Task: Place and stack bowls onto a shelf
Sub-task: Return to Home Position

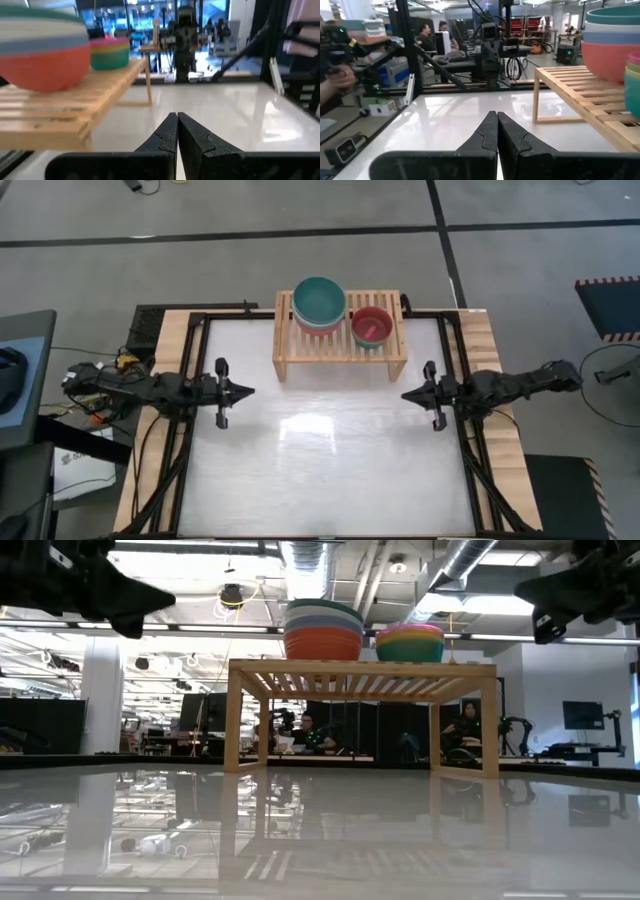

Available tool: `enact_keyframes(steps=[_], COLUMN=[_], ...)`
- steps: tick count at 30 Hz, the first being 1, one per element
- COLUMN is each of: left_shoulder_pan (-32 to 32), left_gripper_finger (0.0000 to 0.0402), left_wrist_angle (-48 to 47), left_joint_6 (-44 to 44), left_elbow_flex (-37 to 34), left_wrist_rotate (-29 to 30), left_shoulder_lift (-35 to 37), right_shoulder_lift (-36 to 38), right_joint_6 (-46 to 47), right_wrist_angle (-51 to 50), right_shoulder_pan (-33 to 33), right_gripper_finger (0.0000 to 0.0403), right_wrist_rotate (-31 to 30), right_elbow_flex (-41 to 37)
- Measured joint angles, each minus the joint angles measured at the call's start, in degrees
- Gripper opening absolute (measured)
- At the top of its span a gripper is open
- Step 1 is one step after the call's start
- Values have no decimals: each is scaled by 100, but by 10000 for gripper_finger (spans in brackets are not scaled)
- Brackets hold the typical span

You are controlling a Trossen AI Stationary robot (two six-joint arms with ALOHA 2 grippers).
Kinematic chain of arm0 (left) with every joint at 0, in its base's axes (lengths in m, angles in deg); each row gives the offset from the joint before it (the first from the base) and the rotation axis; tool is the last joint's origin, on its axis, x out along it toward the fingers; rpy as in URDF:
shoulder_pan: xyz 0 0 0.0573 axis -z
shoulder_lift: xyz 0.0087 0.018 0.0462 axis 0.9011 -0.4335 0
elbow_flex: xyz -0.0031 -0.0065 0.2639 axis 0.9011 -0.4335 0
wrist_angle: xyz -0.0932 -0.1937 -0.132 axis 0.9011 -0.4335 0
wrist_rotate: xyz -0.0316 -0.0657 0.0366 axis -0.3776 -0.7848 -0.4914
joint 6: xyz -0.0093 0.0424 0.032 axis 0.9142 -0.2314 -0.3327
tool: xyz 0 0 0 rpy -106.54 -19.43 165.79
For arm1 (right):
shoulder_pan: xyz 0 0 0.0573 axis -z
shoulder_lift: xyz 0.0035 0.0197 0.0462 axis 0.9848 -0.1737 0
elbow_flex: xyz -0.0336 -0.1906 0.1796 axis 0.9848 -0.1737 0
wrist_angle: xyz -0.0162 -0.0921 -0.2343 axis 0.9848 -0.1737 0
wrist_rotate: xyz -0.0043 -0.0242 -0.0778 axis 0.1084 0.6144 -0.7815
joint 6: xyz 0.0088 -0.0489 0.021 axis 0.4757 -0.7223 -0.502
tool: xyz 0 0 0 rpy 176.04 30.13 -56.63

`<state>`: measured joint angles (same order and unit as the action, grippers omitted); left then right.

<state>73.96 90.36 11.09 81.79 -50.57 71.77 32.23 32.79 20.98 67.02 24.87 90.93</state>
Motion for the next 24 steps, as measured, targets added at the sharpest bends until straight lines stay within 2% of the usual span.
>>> enact_keyframes(steps=[5, 9, 14, 24], left_shoulder_pan=[4, 4, -13, -44], left_gripper_finger=[0, 0, 0, 0], left_wrist_angle=[-673, -1097, -706, -787], left_joint_6=[-76, -87, -262, -232], left_elbow_flex=[2, -106, -398, -486], left_wrist_rotate=[-15, -19, -130, -181], left_shoulder_lift=[927, 1672, 1582, 1656], right_shoulder_lift=[636, 1066, 1015, 1053], right_joint_6=[145, 169, 249, 290], right_wrist_angle=[-592, -538, -482, -694], right_shoulder_pan=[-52, -52, -39, -37], right_gripper_finger=[21, 21, 21, 21], right_wrist_rotate=[16, 10, -20, -27], right_elbow_flex=[-21, -207, -319, -332])
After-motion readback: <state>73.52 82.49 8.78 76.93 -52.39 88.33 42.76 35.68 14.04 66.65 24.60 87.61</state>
